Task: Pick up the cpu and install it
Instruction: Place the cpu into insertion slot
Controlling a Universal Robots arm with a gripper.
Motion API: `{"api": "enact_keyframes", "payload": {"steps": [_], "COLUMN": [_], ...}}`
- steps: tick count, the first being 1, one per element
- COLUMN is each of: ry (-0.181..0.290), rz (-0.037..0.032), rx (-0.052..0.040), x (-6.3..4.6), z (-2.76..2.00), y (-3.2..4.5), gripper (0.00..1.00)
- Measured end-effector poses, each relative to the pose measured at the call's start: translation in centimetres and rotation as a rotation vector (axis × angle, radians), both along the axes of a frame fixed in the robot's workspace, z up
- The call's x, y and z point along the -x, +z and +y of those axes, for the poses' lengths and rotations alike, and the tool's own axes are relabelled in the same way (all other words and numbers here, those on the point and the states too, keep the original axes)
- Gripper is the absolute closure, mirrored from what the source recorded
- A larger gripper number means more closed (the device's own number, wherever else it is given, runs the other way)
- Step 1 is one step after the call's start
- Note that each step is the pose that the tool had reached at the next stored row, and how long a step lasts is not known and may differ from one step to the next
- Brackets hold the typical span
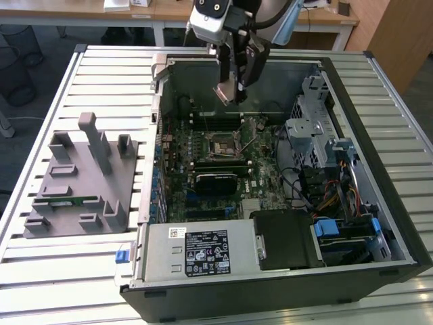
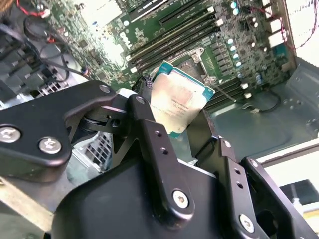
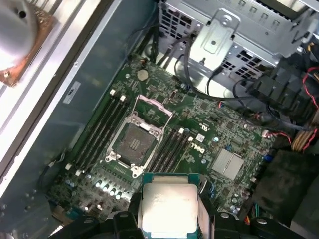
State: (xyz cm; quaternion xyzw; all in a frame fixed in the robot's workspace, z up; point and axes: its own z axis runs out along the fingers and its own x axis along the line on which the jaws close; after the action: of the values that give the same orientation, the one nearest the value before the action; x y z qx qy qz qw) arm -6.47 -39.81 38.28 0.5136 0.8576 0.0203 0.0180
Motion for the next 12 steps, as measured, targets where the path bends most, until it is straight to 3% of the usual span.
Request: {"api": "enact_keyframes", "payload": {"steps": [12], "ry": [-0.217], "rz": [0.0000], "rx": [0.0001], "x": [0.00], "z": [0.00], "y": [-0.32], "gripper": [0.47]}}
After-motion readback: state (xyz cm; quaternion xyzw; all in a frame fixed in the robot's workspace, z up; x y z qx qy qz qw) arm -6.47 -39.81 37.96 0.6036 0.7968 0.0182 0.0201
